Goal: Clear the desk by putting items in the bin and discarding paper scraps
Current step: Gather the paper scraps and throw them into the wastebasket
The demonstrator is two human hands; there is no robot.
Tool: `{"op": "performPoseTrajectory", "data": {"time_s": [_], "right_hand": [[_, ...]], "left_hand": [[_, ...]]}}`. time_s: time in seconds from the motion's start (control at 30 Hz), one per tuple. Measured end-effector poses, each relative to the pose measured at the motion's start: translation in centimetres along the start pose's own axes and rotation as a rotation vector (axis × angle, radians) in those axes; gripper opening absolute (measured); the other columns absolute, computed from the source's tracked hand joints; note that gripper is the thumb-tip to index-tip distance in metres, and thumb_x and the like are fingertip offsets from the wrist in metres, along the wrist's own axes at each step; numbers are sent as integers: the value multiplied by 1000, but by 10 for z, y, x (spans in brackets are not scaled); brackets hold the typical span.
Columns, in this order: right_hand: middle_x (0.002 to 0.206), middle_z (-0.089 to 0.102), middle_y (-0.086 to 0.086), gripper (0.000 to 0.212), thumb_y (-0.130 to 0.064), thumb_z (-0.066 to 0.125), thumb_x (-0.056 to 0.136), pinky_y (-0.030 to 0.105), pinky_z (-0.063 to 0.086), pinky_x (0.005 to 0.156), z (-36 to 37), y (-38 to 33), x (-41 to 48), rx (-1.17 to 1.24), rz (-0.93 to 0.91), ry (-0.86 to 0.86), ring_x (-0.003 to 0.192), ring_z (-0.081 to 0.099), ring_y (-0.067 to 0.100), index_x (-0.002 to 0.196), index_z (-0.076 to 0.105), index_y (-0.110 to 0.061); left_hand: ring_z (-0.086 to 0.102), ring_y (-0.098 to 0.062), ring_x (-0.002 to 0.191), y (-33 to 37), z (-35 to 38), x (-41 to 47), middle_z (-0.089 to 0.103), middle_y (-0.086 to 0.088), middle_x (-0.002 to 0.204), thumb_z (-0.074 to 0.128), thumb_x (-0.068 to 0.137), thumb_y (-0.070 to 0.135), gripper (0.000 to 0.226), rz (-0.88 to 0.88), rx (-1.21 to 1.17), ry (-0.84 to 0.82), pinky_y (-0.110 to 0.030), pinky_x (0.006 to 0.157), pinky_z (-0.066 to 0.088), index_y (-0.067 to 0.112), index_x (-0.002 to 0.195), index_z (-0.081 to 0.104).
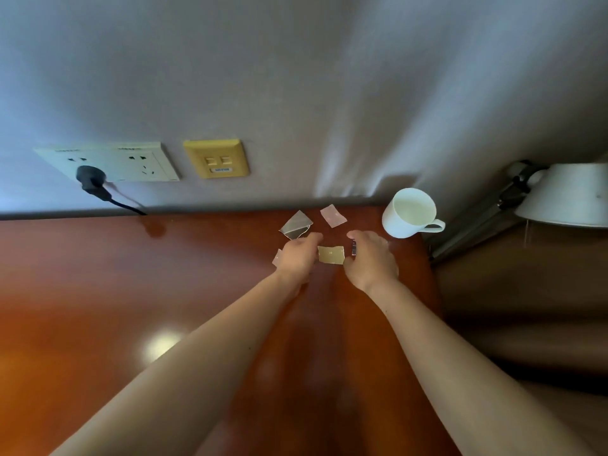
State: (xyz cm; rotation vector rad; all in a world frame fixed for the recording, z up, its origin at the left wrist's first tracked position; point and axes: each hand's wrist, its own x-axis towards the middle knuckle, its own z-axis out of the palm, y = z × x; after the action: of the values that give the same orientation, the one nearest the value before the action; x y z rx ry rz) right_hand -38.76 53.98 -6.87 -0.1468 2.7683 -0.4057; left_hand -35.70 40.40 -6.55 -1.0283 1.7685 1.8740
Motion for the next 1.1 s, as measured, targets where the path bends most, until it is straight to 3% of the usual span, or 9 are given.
{"op": "performPoseTrajectory", "data": {"time_s": [0.1, 0.17, 0.27, 0.33, 0.53, 0.8, 0.9, 1.0, 1.1], "right_hand": [[142, 43, 3, 59, -18, 63, 90, 38, 41, 103, 6, 5, 10, -108, -23, -1, 134, 36, 25, 143, 38, -22], [140, 44, 5, 63, -18, 65, 88, 37, 41, 101, 8, 7, 15, -155, -27, -13, 131, 38, 26, 144, 36, -22], [133, 50, 5, 65, -21, 68, 85, 37, 41, 97, 11, 8, 19, -190, 0, -31, 123, 44, 26, 143, 38, -24], [128, 56, 3, 62, -23, 68, 86, 38, 41, 96, 13, 9, 22, -141, 27, -36, 119, 47, 26, 141, 40, -26], [126, 51, 2, 49, -26, 70, 83, 37, 41, 93, 9, 13, 19, -161, 1, 16, 116, 47, 24, 128, 50, -29], [133, 36, 11, 86, -9, 80, 69, 43, 49, 88, 10, 10, 10, -343, 82, -185, 120, 40, 30, 136, 28, -21], [133, 39, 12, 76, -5, 76, 74, 43, 54, 85, 11, 12, 9, -264, 121, -193, 120, 45, 31, 135, 33, -18], [127, 45, 10, 52, -7, 72, 80, 43, 57, 84, 8, 17, 8, -233, 107, -194, 108, 56, 31, 125, 48, -17], [122, 51, 7, 36, -13, 70, 85, 40, 57, 81, 2, 21, 7, -294, 59, -191, 104, 58, 29, 118, 56, -21]], "left_hand": [[46, -16, 56, -5, 4, 15, 50, 7, 59, 61, 80, 35, 27, 200, 385, 98, -29, 57, 36, 20, 63, 45], [58, -15, 71, -5, 6, 20, 58, 11, 71, 61, 78, 33, 11, 271, 629, 110, -31, 67, 46, 26, 80, 53], [61, -19, 98, -5, 6, 26, 62, 10, 100, 63, 83, 32, 40, 365, 875, 44, -31, 77, 47, 31, 120, 49], [60, -21, 105, -3, 6, 29, 62, 6, 111, 66, 84, 34, 51, 400, 994, 1, -31, 79, 45, 30, 129, 44], [62, -23, 97, 1, 12, 34, 64, 3, 99, 69, 81, 34, 32, 361, 1092, 8, -34, 78, 49, 26, 108, 54], [62, -24, 91, -2, 16, 31, 65, 1, 97, 68, 83, 40, 25, 396, 1166, 103, -29, 68, 41, 21, 96, 58], [60, -22, 88, -7, 16, 28, 63, 4, 94, 65, 84, 45, 24, 407, 1146, 128, -28, 66, 36, 22, 88, 57], [61, -22, 88, -12, 14, 28, 66, 3, 94, 60, 85, 38, 15, 406, 1120, 149, -27, 63, 33, 24, 82, 53], [60, -23, 87, -17, 14, 25, 64, 2, 89, 54, 85, 36, 16, 369, 1044, 139, -28, 68, 31, 22, 81, 51]]}}
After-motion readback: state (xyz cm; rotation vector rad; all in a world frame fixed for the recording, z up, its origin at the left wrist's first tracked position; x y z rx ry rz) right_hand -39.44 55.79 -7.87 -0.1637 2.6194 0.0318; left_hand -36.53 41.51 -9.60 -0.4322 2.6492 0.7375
